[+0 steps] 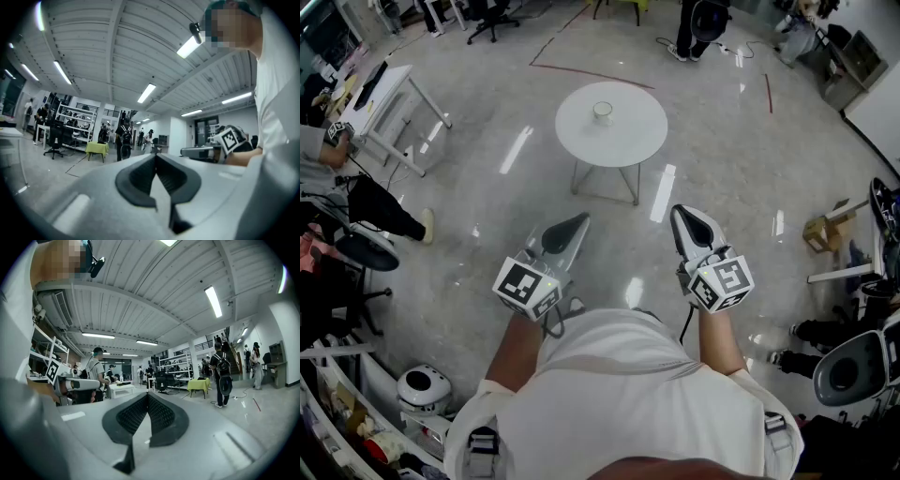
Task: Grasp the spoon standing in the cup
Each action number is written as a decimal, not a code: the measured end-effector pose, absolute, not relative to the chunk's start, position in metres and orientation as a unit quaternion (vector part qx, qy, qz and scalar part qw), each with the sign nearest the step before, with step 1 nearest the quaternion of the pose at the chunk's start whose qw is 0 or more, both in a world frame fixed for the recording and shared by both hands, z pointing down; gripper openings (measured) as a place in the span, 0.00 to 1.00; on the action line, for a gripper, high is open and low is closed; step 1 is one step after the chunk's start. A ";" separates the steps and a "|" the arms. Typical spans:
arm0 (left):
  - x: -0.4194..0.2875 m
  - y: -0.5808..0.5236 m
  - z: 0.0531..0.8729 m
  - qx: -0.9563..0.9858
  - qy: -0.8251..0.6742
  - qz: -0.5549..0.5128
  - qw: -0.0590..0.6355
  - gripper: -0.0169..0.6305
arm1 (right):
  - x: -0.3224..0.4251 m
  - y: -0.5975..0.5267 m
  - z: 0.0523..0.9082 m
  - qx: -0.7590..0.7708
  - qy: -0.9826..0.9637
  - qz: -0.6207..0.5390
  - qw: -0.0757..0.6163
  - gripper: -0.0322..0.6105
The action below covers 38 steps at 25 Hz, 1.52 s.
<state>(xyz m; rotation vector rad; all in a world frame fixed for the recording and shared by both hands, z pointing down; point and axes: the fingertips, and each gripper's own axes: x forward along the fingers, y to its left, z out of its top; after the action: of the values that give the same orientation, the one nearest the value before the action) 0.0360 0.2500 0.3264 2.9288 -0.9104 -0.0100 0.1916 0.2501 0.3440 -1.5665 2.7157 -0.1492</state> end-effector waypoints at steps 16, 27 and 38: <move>0.033 0.250 0.328 0.958 -0.284 0.001 0.041 0.03 | 0.185 0.251 0.344 -0.502 0.863 -0.063 0.008 0.06; -0.024 0.226 0.342 0.954 -0.296 0.011 0.052 0.03 | 0.129 0.223 0.357 -0.478 0.874 -0.080 0.015 0.06; -0.116 0.166 0.372 0.952 -0.297 0.000 0.068 0.03 | 0.037 0.173 0.377 -0.473 0.877 -0.081 0.001 0.06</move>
<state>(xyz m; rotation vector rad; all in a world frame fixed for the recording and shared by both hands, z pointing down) -0.1161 0.1660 0.3716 2.8680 -0.8956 0.0013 0.0366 0.1728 0.3767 -1.4852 2.7542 -0.2554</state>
